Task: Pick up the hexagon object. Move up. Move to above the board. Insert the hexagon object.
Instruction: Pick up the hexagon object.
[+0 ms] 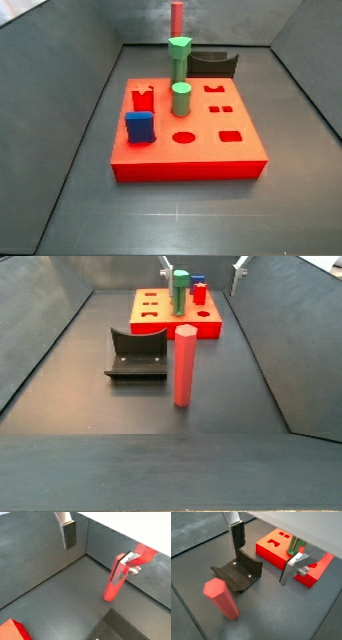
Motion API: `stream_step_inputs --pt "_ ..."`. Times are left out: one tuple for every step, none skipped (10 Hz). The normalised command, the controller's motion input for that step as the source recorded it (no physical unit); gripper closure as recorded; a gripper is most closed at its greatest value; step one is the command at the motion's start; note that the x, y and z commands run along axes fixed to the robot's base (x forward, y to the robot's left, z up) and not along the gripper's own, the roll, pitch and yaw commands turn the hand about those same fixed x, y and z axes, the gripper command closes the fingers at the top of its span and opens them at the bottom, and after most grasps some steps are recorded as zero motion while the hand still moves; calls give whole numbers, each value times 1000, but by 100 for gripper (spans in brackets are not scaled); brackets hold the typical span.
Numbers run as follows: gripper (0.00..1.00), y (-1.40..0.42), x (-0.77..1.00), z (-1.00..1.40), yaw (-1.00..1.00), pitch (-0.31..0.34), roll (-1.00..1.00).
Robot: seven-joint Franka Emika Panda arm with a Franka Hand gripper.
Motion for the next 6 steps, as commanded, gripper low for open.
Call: stream_step_inputs --pt "0 0 -71 -80 0 0 4" --pt "0 9 231 -220 0 44 4" --pt "0 326 743 -131 137 139 0" --pt "0 431 703 -77 151 139 0" --pt "0 477 606 -69 174 119 0" --pt "0 506 311 -126 357 39 0"
